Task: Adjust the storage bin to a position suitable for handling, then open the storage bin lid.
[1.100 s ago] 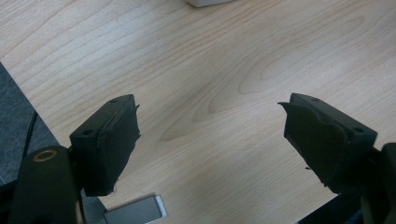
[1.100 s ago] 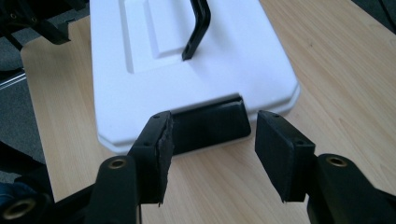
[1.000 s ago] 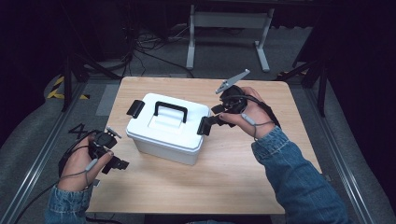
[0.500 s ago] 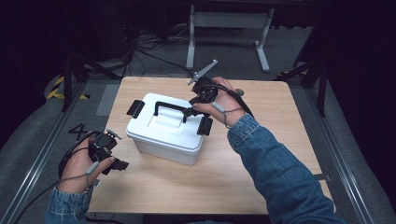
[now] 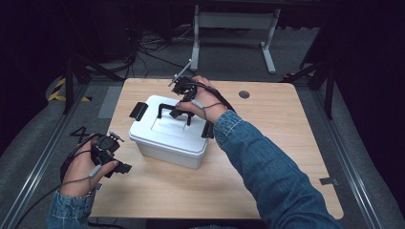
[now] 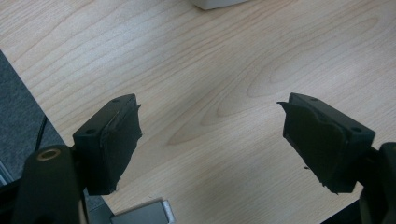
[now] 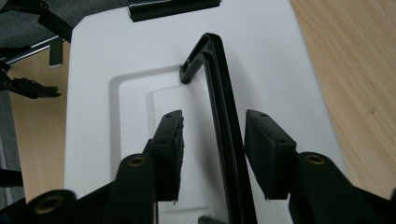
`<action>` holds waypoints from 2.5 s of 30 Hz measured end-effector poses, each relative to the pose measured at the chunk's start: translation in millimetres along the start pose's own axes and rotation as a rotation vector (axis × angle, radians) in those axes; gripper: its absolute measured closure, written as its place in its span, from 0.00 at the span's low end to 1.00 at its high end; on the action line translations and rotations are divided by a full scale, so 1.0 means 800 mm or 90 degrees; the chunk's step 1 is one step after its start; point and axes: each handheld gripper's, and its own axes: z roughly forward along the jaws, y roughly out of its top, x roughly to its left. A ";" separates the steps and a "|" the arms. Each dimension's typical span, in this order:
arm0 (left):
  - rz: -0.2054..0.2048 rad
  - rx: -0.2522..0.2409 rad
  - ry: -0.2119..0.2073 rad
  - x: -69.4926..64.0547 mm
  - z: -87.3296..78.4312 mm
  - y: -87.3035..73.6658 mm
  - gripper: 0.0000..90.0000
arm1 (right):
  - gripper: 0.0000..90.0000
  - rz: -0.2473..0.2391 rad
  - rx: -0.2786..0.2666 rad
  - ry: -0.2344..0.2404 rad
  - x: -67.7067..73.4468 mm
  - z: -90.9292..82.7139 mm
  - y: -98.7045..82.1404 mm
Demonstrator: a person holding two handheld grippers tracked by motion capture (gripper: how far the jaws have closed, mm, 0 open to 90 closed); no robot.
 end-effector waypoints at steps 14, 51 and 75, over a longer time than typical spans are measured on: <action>0.001 0.000 -0.003 0.002 0.000 0.001 0.22 | 0.93 -0.037 0.033 0.033 0.006 0.006 0.010; 0.004 0.003 -0.011 0.003 0.002 0.007 0.22 | 0.93 -0.080 -0.046 -0.001 0.016 -0.103 0.000; 0.008 0.012 -0.027 -0.003 0.008 0.012 0.22 | 0.93 -0.017 -0.035 -0.054 -0.034 -0.179 -0.112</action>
